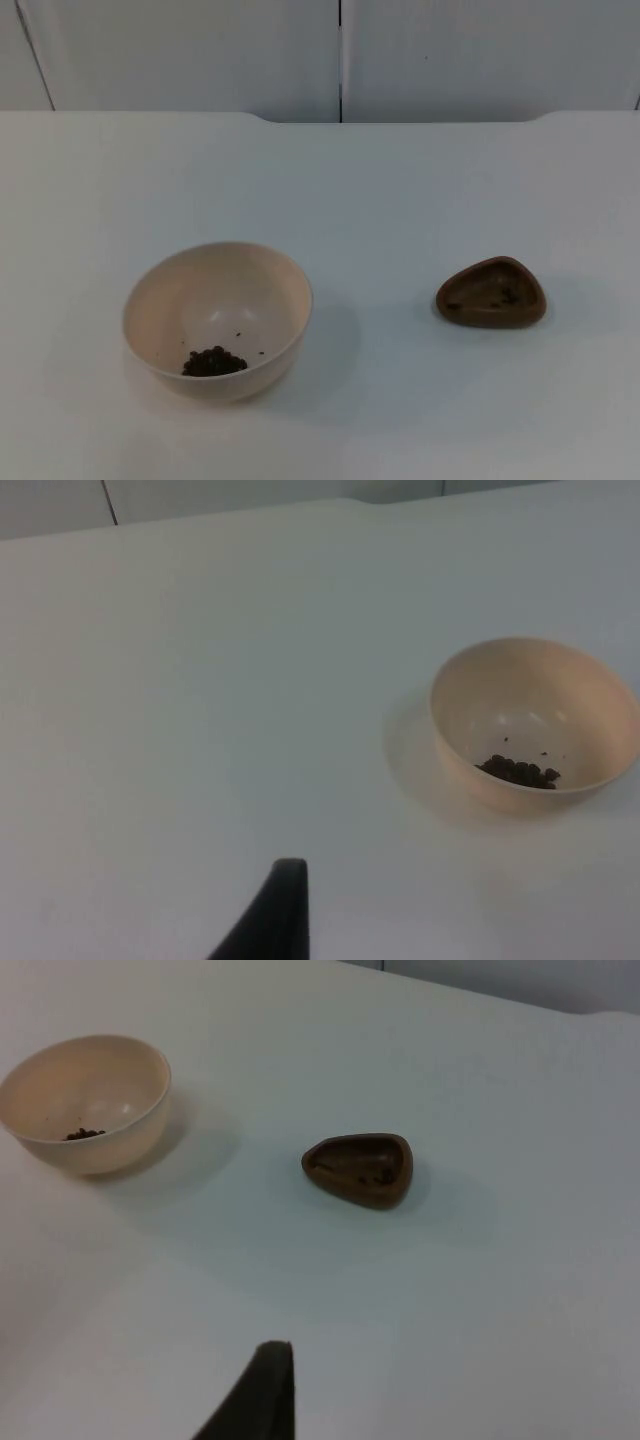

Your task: Pick up the bowl with the left hand and pour the coffee beans from the cup into the bowl with the right hand.

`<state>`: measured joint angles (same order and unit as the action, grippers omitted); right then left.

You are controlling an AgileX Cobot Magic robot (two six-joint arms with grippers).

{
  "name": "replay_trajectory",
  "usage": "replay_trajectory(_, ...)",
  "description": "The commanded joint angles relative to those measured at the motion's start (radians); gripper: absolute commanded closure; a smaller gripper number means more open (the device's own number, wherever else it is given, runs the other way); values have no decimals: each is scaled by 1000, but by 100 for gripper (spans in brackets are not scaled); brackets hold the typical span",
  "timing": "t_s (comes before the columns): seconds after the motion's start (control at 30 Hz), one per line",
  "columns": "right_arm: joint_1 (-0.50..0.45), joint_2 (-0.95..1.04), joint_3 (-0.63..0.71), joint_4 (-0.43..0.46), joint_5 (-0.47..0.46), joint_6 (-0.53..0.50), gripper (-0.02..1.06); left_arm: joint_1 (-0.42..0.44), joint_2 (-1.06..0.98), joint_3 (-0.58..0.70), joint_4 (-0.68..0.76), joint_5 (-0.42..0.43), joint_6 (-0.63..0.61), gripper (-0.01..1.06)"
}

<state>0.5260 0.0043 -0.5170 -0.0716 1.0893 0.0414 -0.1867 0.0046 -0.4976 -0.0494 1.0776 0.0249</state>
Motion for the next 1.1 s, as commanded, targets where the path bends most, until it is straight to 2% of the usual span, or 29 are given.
replay_trajectory(0.0,6,-4,3,4,-12,-8,-1,4,-5,5,6,-1,-4,0)
replay_trajectory(0.2,6,-4,3,4,-12,-8,-1,56,-5,5,6,-1,-4,0)
replay_trajectory(0.5,6,-4,3,4,-12,-8,-1,212,-5,5,6,-1,-4,0)
replay_trajectory(0.8,0,-4,3,4,-12,-8,-1,232,-5,5,6,-1,-4,0)
replay_trajectory(0.97,-69,-4,3,4,-12,-8,-1,232,-5,5,6,-1,-4,0)
replay_trajectory(1.07,-146,-4,3,4,-12,-8,-1,232,-5,5,6,-1,-4,0)
